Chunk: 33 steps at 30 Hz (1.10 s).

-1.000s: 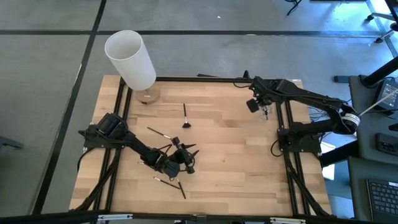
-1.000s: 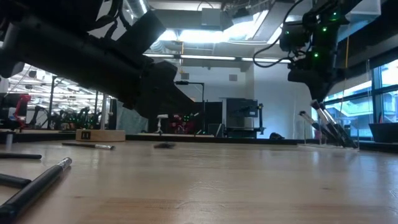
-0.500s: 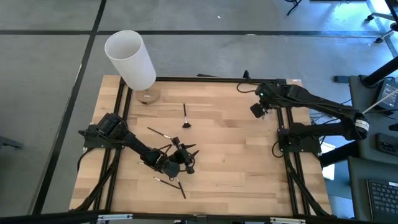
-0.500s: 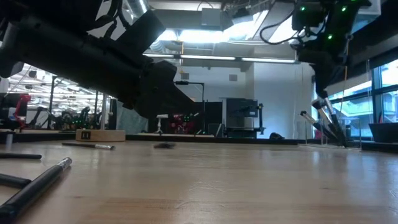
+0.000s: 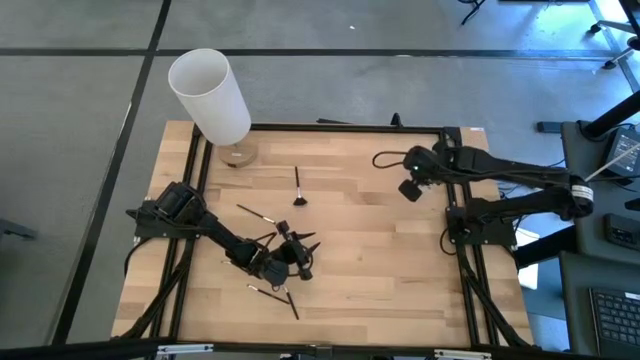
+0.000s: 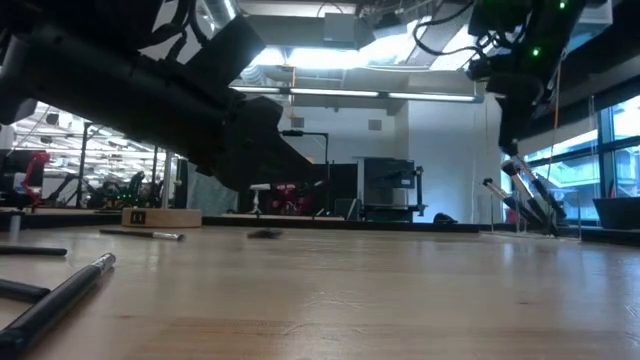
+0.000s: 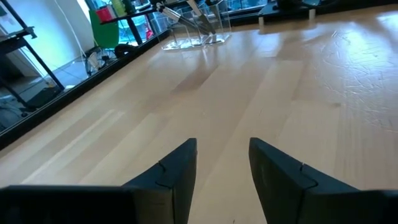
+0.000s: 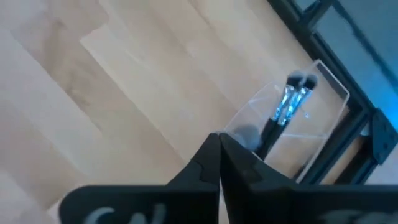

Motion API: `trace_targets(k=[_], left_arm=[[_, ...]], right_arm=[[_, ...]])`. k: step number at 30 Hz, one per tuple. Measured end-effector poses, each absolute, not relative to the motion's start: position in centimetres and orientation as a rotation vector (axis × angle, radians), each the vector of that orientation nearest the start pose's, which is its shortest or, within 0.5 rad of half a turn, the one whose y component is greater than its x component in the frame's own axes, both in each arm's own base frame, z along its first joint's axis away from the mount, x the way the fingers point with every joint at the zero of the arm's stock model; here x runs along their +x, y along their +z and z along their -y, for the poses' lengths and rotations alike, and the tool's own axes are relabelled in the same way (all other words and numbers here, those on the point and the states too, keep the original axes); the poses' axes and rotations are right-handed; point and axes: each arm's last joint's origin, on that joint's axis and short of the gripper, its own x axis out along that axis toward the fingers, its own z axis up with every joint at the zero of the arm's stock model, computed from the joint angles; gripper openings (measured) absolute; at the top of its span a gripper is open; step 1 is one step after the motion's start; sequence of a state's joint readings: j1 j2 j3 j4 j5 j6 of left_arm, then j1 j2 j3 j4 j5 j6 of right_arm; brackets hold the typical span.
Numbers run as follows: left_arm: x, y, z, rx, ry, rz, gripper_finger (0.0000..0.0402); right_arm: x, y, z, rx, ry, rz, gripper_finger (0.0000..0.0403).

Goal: Sort items
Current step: Put the powder brush into the bottom section of the transparent organizer

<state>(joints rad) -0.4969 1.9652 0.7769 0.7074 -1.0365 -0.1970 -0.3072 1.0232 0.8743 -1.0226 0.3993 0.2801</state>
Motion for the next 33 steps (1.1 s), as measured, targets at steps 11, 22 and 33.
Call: trace_targets(k=[11,22,33], left_arm=[[31.0,10.4,14.5,0.149,0.556,-0.291,0.0143],[31.0,10.4,14.5,0.150,0.557,-0.291,0.0143],[31.1,10.6,14.6,0.133,0.554,-0.273,0.0143]], right_arm=[[16.0,24.6,5.6,0.083,-0.823,-1.106,0.0002],[16.0,24.6,5.7,0.065,-0.904,-1.101,0.0008],[16.4,24.0,5.7,0.120,-0.880,-1.129,0.0115]])
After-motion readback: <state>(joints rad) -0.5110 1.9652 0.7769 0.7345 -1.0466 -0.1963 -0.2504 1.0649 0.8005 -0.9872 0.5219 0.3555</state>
